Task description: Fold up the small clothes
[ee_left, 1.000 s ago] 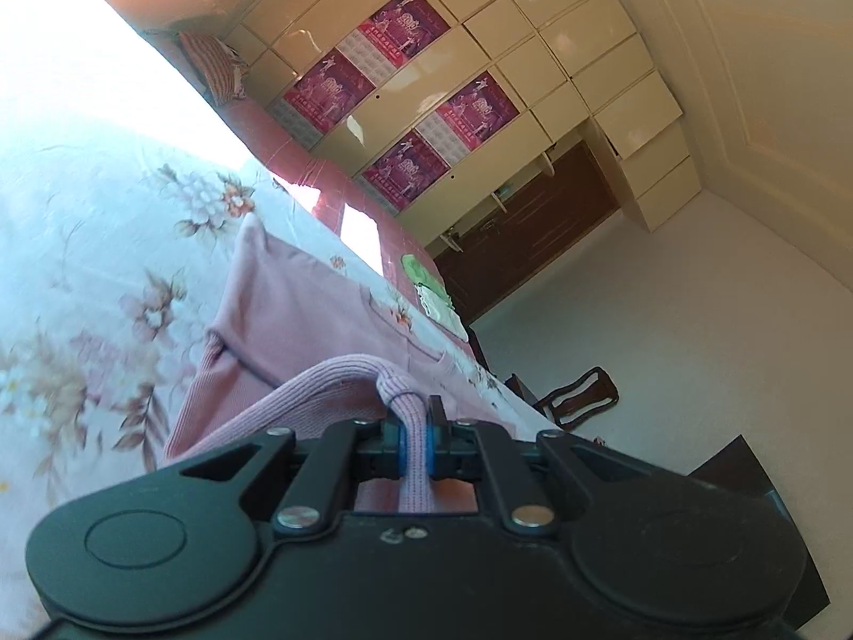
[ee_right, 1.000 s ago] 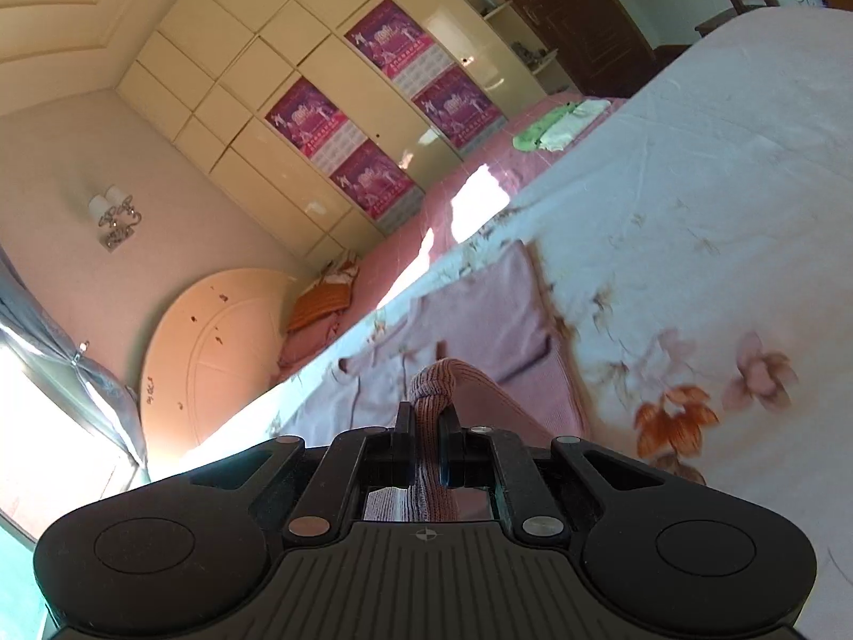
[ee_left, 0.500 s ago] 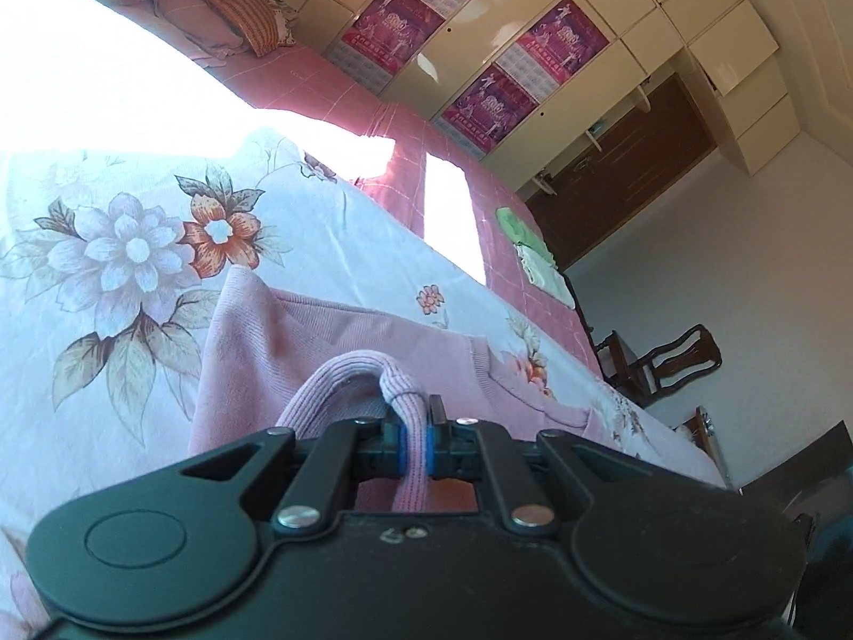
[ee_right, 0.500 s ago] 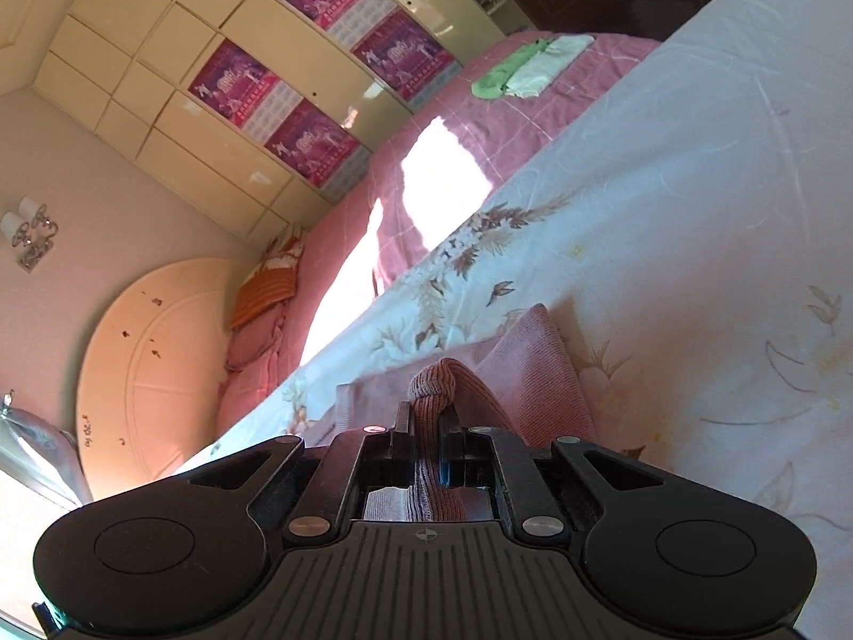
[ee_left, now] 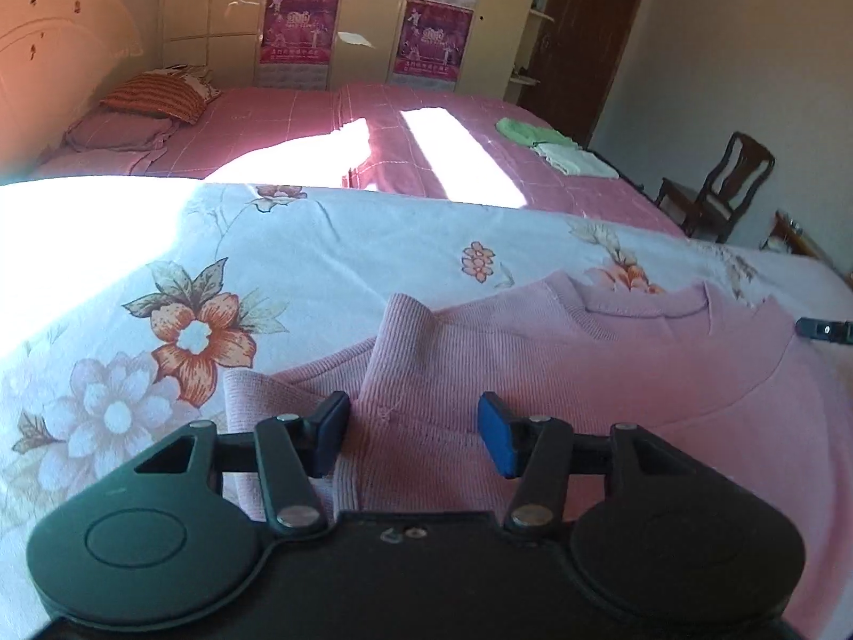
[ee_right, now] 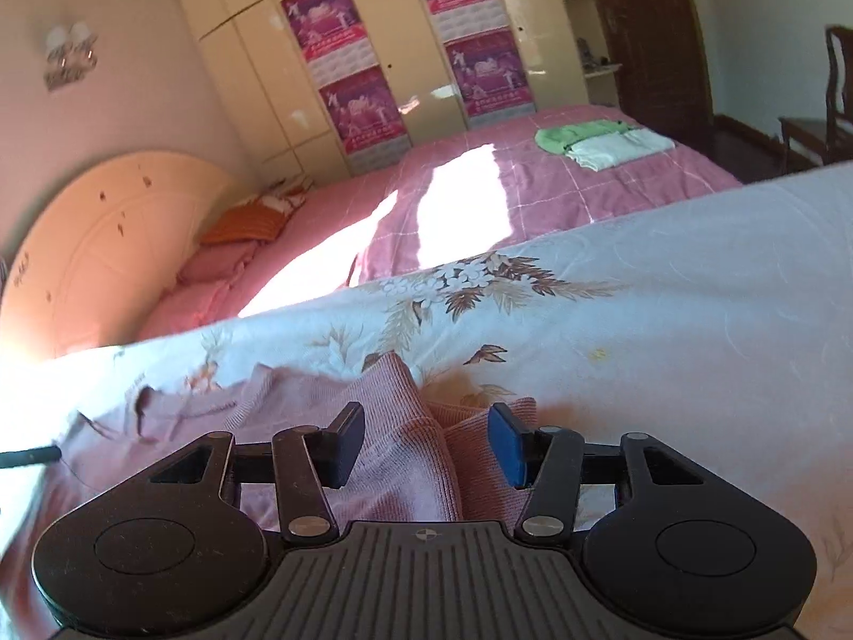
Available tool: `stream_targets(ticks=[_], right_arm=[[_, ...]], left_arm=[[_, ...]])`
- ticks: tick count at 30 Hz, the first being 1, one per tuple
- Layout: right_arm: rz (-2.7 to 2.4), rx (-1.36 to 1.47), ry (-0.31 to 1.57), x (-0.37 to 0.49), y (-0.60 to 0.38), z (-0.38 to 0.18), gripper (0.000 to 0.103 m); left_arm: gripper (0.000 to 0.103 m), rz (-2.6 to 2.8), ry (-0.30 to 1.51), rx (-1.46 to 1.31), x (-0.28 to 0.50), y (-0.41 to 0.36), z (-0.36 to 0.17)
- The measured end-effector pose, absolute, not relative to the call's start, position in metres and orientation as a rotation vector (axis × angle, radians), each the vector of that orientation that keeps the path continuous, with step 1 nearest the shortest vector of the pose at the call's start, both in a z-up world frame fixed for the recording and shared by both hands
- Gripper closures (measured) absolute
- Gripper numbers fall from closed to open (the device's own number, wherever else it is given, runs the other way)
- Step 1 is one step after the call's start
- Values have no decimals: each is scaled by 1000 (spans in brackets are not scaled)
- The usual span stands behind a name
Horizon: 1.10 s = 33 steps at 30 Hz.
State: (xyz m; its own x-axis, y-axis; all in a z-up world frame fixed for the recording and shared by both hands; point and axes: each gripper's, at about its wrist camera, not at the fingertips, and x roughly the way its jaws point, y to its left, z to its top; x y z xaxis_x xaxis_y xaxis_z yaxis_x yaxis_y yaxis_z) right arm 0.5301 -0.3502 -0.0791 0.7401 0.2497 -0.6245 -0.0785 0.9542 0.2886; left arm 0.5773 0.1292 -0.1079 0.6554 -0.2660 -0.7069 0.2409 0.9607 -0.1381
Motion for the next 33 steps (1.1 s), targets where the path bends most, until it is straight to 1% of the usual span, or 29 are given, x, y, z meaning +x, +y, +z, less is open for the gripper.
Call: stream_targets(ticks=[1,2,3,4,5,7,10,12,15,18,20,22,26,28,33], right_arm=[[180,181,733,532,-341,-83,54],[186,104,749,533,-328,-88,74],[198,58,753,534,-321,-91,88],[197,16,735,535,-316,-92,93],[193,-11,706,534,-313,-91,94],[175,-9,620,527,-313,-85,94],[145,-9,516,528,-313,-76,94],[130,-19,536,535,-310,-85,94],[92,4,670,549,-309,-114,94],[60,49,667,540,-313,-113,94],[62,37,596,527,-313,-94,94],[47,17,581,525,-315,-87,94],[26,27,619,525,-317,-94,94],[21,29,669,529,-317,-105,94],[23,52,677,531,-318,-106,94]], left_arm=[[54,-288,801,-19,578,125,-108],[79,-287,795,-21,577,124,-107],[95,-291,772,-37,576,124,-104],[94,-275,729,-39,570,124,-100],[95,-256,677,-29,562,124,-95],[95,-235,577,-44,544,126,-85],[94,-170,507,-54,532,129,-79],[94,-138,544,-70,543,132,-83],[94,-124,666,-59,564,129,-103],[94,-134,647,-36,565,125,-99],[94,-148,611,-1,562,123,-90],[94,-164,615,7,566,121,-92],[94,-155,652,46,577,112,-108],[93,-153,669,48,580,112,-113],[89,-150,677,30,585,117,-112]])
